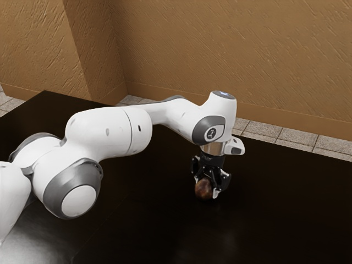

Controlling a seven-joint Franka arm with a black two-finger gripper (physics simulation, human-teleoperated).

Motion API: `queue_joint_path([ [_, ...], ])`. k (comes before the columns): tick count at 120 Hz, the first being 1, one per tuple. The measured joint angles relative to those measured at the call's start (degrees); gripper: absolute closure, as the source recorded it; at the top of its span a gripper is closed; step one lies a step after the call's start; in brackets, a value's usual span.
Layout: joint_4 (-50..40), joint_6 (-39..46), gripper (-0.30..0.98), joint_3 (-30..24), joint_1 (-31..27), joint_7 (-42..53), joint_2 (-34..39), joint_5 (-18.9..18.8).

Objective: Place the pear in the bowl.

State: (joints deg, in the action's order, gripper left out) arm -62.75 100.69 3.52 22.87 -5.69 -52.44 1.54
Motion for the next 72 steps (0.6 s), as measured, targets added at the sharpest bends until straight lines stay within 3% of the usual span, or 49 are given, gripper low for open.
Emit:
queue_joint_path([
  [38,0.32,-2.18,0.39,-0.03,0.04,-0.58,1.65,-0.50],
  [72,-0.49,-8.34,0.42,0.06,-2.30,-0.89,4.18,-0.93],
])
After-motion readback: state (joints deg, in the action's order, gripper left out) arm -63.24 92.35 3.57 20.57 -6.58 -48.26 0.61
